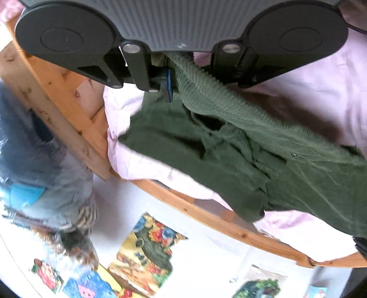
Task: Fold large clothes
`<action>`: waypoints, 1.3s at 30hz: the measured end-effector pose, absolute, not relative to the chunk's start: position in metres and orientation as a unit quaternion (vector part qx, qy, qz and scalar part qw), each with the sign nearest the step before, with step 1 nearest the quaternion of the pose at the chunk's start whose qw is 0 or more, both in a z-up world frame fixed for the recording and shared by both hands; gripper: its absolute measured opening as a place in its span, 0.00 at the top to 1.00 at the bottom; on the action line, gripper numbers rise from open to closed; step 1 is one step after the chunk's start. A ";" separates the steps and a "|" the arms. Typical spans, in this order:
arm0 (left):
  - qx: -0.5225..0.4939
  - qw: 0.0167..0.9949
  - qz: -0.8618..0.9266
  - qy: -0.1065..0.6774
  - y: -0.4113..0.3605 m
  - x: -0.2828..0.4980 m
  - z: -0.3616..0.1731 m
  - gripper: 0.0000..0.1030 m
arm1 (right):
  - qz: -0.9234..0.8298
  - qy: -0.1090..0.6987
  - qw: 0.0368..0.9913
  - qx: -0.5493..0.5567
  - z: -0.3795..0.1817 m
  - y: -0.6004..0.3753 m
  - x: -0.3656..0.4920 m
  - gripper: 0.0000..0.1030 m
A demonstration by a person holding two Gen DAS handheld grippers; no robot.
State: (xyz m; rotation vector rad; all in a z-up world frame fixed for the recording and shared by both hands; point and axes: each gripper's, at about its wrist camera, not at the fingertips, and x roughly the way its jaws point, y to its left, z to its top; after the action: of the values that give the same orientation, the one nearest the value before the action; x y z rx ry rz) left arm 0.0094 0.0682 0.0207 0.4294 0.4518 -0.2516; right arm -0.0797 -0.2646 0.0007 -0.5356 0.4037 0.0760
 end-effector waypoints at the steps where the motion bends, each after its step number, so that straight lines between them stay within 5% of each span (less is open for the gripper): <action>1: 0.205 0.943 -0.131 0.227 0.075 0.001 0.028 0.90 | 0.039 0.197 0.945 -0.260 0.006 -0.263 -0.085 0.85; 8: 0.154 0.934 -0.174 0.273 0.102 0.005 0.065 0.90 | 0.038 0.198 0.960 -0.196 0.034 -0.274 -0.046 0.85; 17: 0.153 0.917 -0.166 0.328 0.089 0.118 0.087 0.89 | 0.016 0.238 0.962 -0.134 0.013 -0.315 0.091 0.84; 28: 0.042 0.886 -0.141 0.439 0.091 0.306 0.037 0.82 | -0.021 0.225 0.973 -0.048 -0.048 -0.348 0.151 0.47; 31: -0.004 0.883 -0.138 0.448 0.102 0.317 0.024 0.68 | 0.015 0.187 0.982 0.020 -0.050 -0.368 0.139 0.19; 32: -0.009 0.885 -0.136 0.445 0.105 0.317 0.021 0.56 | 0.023 0.178 0.983 0.033 -0.049 -0.374 0.138 0.09; 35: -0.032 0.905 -0.119 0.407 0.121 0.304 0.019 0.15 | 0.036 0.168 0.984 0.048 -0.046 -0.381 0.133 0.06; 39: -0.122 0.929 -0.096 0.337 0.150 0.283 0.026 0.02 | 0.055 0.159 0.984 0.062 -0.041 -0.388 0.133 0.00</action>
State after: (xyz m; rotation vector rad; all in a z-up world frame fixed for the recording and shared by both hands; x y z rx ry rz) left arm 0.2826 0.1505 0.0261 -0.2491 0.6902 -0.1972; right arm 0.1333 -0.3883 -0.0411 0.1243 0.3192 0.1105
